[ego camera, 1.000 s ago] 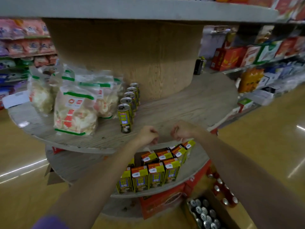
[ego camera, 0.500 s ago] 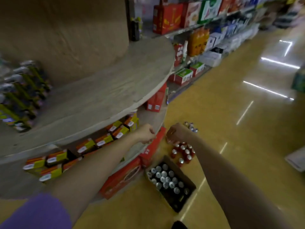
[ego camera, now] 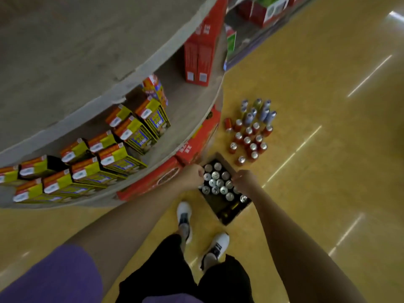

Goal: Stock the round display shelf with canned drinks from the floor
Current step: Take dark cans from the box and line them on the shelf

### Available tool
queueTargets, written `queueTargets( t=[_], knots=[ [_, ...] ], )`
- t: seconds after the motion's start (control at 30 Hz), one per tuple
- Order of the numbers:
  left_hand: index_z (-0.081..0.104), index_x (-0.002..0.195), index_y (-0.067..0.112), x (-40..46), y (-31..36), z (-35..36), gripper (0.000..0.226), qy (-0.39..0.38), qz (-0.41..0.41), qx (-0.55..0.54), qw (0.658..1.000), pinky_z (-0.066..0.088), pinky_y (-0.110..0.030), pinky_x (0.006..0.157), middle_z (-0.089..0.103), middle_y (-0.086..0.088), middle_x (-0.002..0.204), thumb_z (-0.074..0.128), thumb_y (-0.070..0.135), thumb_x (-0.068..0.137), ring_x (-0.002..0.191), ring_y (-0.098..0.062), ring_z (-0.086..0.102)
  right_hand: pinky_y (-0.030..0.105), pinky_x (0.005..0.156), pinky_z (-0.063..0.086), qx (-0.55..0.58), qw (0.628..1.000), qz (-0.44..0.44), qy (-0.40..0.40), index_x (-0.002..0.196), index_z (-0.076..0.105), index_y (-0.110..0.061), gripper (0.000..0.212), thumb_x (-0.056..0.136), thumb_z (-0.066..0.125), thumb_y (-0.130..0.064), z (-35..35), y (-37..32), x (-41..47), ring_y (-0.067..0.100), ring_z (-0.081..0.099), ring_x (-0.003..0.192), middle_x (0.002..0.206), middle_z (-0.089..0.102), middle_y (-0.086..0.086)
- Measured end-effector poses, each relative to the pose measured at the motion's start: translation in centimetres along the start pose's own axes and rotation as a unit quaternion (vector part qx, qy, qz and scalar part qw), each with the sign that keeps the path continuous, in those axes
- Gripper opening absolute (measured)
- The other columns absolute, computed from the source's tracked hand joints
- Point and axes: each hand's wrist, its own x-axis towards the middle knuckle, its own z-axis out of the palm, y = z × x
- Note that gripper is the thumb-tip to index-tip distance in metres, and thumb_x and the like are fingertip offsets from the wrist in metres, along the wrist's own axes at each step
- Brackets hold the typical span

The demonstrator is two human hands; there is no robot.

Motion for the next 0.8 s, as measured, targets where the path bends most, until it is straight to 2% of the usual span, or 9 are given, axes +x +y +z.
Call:
queueTargets(
  t=[0.03, 0.1, 0.17, 0.23, 0.3, 0.37, 0.63, 0.73, 0.8],
  knots=[
    [0.041, 0.069, 0.012, 0.9, -0.7, 0.9, 0.024, -0.008, -0.002, 0.009, 1.000, 0.024, -0.031, 0.056, 0.040, -0.005, 0.067, 0.053, 0.005, 0.088, 0.066, -0.021, 0.040, 0.035, 0.087, 0.047, -0.014, 1.000, 0.006, -0.015, 0.116, 0.064, -0.002, 0.027, 0.096, 0.049, -0.012, 0.9, 0.7, 0.9, 0.034, 0.061, 0.109, 0.117, 0.065, 0.019],
    [0.033, 0.066, 0.017, 3.3, -2.3, 2.9, 0.032, -0.045, -0.004, 0.029, 0.999, 0.024, -0.032, 0.061, 0.036, -0.005, 0.068, 0.050, 0.004, 0.089, 0.069, -0.023, 0.037, 0.033, 0.090, 0.047, 0.018, 0.999, 0.045, -0.015, 0.119, 0.064, -0.006, 0.029, 0.096, 0.052, -0.019, 3.2, 2.1, 2.9, 0.032, 0.059, 0.112, 0.121, 0.064, 0.015],
    [0.036, 0.071, 0.021, 6.1, -3.7, 5.0, 0.029, -0.084, -0.021, 0.028, 0.996, 0.029, -0.034, 0.064, 0.043, -0.007, 0.078, 0.051, 0.007, 0.091, 0.072, -0.024, 0.039, 0.034, 0.089, 0.046, 0.008, 0.999, 0.041, -0.018, 0.120, 0.063, -0.008, 0.031, 0.094, 0.055, -0.022, 5.6, 3.1, 5.1, 0.032, 0.058, 0.113, 0.123, 0.063, 0.012],
    [0.038, 0.077, 0.022, 8.9, -5.1, 6.8, 0.023, -0.102, -0.031, 0.020, 0.994, 0.033, -0.035, 0.065, 0.044, -0.007, 0.085, 0.052, 0.010, 0.091, 0.073, -0.024, 0.042, 0.035, 0.082, 0.045, -0.010, 0.998, 0.051, -0.024, 0.114, 0.060, -0.006, 0.028, 0.092, 0.055, -0.023, 7.7, 3.7, 7.3, 0.034, 0.058, 0.109, 0.117, 0.063, 0.014],
    [0.047, 0.089, 0.016, 11.7, -6.3, 8.2, 0.009, -0.116, -0.037, 0.016, 0.992, 0.040, -0.036, 0.069, 0.051, -0.008, 0.093, 0.053, 0.010, 0.091, 0.081, -0.027, 0.050, 0.033, 0.076, 0.041, 0.013, 0.997, 0.071, -0.034, 0.111, 0.059, -0.005, 0.026, 0.090, 0.058, -0.021, 9.4, 4.2, 9.4, 0.036, 0.058, 0.106, 0.110, 0.064, 0.017],
    [0.053, 0.102, 0.012, 14.3, -7.6, 9.4, 0.012, -0.113, -0.041, 0.006, 0.993, 0.045, -0.037, 0.075, 0.056, -0.009, 0.103, 0.055, 0.010, 0.090, 0.089, -0.029, 0.054, 0.030, 0.074, 0.038, 0.035, 0.994, 0.096, -0.039, 0.115, 0.058, -0.005, 0.030, 0.089, 0.060, -0.019, 11.0, 4.6, 11.8, 0.035, 0.057, 0.106, 0.113, 0.062, 0.017],
    [0.057, 0.103, 0.014, 24.7, -12.2, 14.4, 0.017, -0.144, -0.117, -0.037, 0.982, 0.048, -0.037, 0.081, 0.060, -0.008, 0.110, 0.061, 0.011, 0.087, 0.099, -0.026, 0.057, 0.026, 0.077, 0.037, 0.162, 0.961, 0.223, -0.031, 0.117, 0.057, -0.006, 0.038, 0.080, 0.063, -0.015, 20.3, 8.3, 21.0, 0.034, 0.056, 0.104, 0.117, 0.058, 0.017],
    [0.058, 0.106, 0.012, 27.6, -14.5, 17.6, 0.018, -0.159, -0.136, -0.028, 0.978, 0.047, -0.036, 0.082, 0.061, -0.007, 0.111, 0.059, 0.010, 0.088, 0.100, -0.025, 0.057, 0.028, 0.077, 0.036, 0.196, 0.949, 0.243, -0.050, 0.117, 0.052, -0.009, 0.039, 0.081, 0.060, -0.022, 23.7, 10.2, 24.1, 0.030, 0.053, 0.096, 0.114, 0.050, 0.010],
    [0.058, 0.109, 0.011, 29.8, -16.2, 20.0, 0.019, -0.160, -0.141, -0.029, 0.977, 0.047, -0.035, 0.083, 0.061, -0.007, 0.112, 0.058, 0.008, 0.090, 0.102, -0.025, 0.057, 0.033, 0.081, 0.040, 0.199, 0.949, 0.239, -0.054, 0.122, 0.049, -0.013, 0.046, 0.082, 0.062, -0.031, 25.7, 11.5, 26.2, 0.027, 0.052, 0.100, 0.117, 0.043, 0.006]
  ],
)
